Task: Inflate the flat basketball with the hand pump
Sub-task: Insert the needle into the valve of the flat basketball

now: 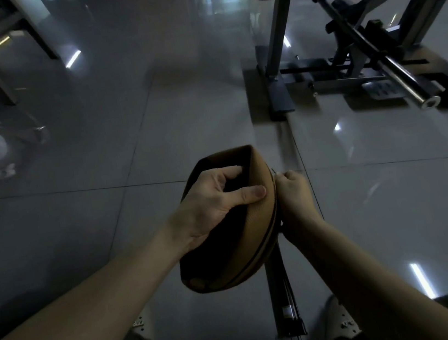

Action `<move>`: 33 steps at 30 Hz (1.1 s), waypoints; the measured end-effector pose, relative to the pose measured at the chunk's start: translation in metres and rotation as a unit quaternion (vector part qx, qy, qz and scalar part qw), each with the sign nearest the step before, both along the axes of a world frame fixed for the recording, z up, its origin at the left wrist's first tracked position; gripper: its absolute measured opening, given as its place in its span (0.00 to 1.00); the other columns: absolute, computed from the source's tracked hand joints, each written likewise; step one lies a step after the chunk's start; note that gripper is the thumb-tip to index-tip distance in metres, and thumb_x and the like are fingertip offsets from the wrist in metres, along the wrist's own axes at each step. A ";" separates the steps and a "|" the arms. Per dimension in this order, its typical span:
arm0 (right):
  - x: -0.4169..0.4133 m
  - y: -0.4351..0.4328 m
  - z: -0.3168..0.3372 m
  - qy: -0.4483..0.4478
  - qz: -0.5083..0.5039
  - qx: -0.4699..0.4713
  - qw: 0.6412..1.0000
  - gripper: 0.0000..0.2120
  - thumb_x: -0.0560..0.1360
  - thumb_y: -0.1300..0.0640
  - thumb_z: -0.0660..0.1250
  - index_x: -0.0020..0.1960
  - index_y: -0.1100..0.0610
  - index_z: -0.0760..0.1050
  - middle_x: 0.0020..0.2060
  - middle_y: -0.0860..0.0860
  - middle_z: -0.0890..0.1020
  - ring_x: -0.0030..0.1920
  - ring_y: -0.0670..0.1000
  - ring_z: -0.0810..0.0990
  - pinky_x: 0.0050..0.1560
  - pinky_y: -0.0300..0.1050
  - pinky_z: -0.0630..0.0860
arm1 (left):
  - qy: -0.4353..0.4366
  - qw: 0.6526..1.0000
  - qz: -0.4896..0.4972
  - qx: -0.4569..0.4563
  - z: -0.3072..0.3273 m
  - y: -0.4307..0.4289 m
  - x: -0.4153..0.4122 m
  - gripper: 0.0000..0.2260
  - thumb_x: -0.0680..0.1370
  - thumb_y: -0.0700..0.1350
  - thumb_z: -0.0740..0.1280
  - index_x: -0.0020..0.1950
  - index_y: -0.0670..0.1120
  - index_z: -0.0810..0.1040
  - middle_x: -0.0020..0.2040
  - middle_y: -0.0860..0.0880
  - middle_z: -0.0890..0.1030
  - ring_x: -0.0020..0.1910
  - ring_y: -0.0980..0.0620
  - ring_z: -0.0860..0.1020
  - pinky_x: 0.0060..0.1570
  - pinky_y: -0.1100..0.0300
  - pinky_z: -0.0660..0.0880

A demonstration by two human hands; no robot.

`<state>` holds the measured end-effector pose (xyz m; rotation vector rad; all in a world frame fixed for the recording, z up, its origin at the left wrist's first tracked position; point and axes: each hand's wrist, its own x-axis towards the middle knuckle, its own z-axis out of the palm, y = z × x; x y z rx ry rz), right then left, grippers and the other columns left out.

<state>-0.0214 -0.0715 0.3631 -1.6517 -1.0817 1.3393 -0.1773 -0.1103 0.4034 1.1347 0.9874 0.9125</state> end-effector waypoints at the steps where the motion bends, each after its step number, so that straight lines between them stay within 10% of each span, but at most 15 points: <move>1: -0.001 -0.001 -0.001 -0.004 0.002 -0.003 1.000 0.12 0.82 0.56 0.55 0.43 0.59 0.71 0.35 0.55 0.73 0.37 0.55 0.73 0.36 0.50 0.71 | 0.026 1.000 0.012 0.009 0.000 -0.001 -0.001 0.13 0.76 0.40 0.72 0.58 0.36 0.80 0.54 0.38 0.83 0.54 0.38 0.82 0.59 0.40 0.77; 12: 0.004 0.006 0.020 -0.109 0.108 0.054 0.987 0.10 0.83 0.56 0.57 0.46 0.56 0.73 0.39 0.53 0.78 0.40 0.53 0.78 0.44 0.53 0.77 | 0.377 0.868 0.039 0.320 -0.001 -0.005 -0.017 0.10 0.76 0.49 0.72 0.39 0.55 0.72 0.35 0.59 0.74 0.36 0.59 0.75 0.36 0.70 0.67; 18: 0.032 -0.002 0.055 -0.184 0.276 0.186 0.925 0.06 0.81 0.59 0.62 0.46 0.51 0.75 0.36 0.52 0.82 0.36 0.47 0.82 0.39 0.44 0.82 | 0.485 0.762 0.048 0.426 -0.013 -0.007 -0.032 0.14 0.77 0.47 0.70 0.40 0.51 0.65 0.38 0.57 0.64 0.38 0.56 0.64 0.44 0.59 0.61; 22: 0.030 -0.022 0.057 -0.209 0.319 0.227 0.896 0.04 0.78 0.55 0.64 0.49 0.48 0.77 0.42 0.47 0.83 0.42 0.42 0.81 0.41 0.31 0.78 | 0.465 0.772 0.081 0.427 -0.007 -0.002 -0.048 0.13 0.77 0.46 0.69 0.39 0.50 0.64 0.40 0.56 0.65 0.42 0.52 0.66 0.46 0.58 0.63; 33: 0.010 -0.023 0.043 -0.273 0.277 0.275 0.879 0.03 0.80 0.54 0.64 0.51 0.50 0.76 0.38 0.42 0.78 0.38 0.41 0.78 0.39 0.35 0.77 | 0.460 0.786 0.063 0.410 -0.011 0.000 -0.044 0.11 0.75 0.49 0.66 0.39 0.49 0.66 0.41 0.55 0.68 0.45 0.52 0.67 0.49 0.57 0.63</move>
